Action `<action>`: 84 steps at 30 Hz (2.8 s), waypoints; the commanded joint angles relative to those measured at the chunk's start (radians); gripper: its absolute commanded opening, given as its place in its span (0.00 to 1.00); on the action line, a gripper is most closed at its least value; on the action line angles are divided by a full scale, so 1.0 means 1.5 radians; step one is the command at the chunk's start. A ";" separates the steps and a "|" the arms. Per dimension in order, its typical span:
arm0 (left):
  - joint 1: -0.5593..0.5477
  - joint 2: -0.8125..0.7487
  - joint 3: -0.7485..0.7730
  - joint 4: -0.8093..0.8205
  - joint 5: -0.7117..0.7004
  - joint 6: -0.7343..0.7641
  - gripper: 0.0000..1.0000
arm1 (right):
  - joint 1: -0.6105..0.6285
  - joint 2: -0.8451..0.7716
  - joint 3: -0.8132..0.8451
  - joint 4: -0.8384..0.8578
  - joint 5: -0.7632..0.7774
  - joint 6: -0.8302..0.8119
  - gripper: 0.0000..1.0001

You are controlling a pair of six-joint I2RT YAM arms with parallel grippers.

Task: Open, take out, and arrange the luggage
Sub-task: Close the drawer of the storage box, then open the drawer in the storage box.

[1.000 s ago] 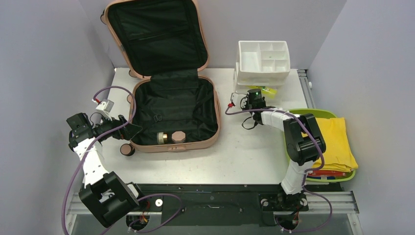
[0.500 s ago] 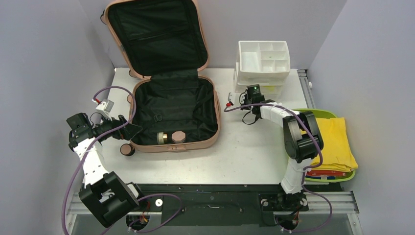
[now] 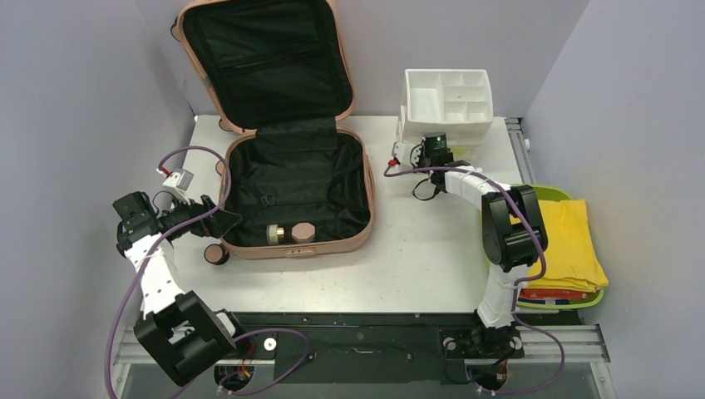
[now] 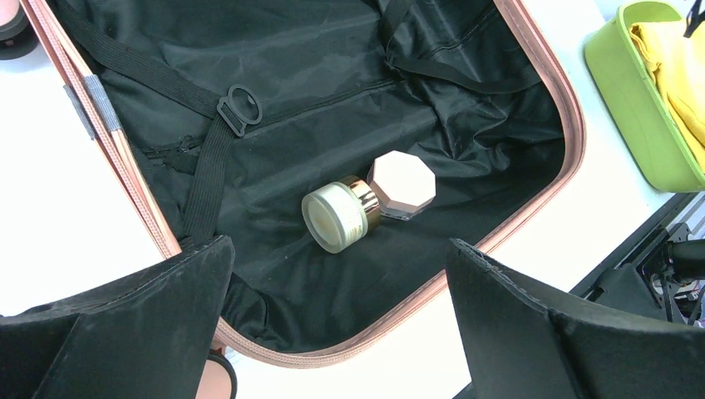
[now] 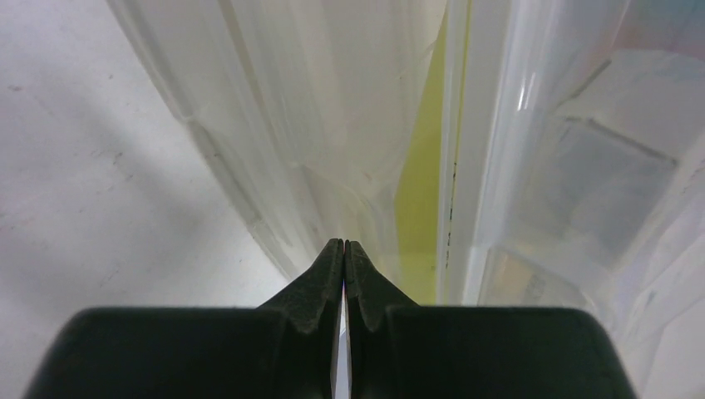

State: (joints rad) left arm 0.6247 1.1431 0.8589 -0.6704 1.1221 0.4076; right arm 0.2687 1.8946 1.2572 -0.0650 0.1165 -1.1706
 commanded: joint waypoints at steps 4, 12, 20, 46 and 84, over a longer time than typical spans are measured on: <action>0.007 0.001 0.009 0.015 0.009 0.007 0.96 | -0.003 0.021 0.035 0.076 0.033 -0.012 0.00; 0.003 0.004 0.012 0.003 0.010 0.024 0.96 | -0.004 0.002 0.007 0.087 0.040 -0.004 0.00; -0.259 -0.018 0.066 0.027 -0.187 0.012 0.96 | -0.050 -0.206 -0.057 -0.038 -0.078 0.242 0.16; -0.774 0.722 0.721 0.372 -0.194 -0.427 0.96 | -0.459 -0.025 0.138 -0.057 -0.485 1.078 0.80; -0.790 0.931 0.843 0.552 -0.160 -0.577 0.96 | -0.392 0.214 0.389 -0.173 -0.317 1.105 0.35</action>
State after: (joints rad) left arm -0.5728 2.5225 2.0602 0.0658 0.8200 -0.4412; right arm -0.3271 2.1891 1.7901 -0.3130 -0.3954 0.5110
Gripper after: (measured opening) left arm 0.964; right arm 0.348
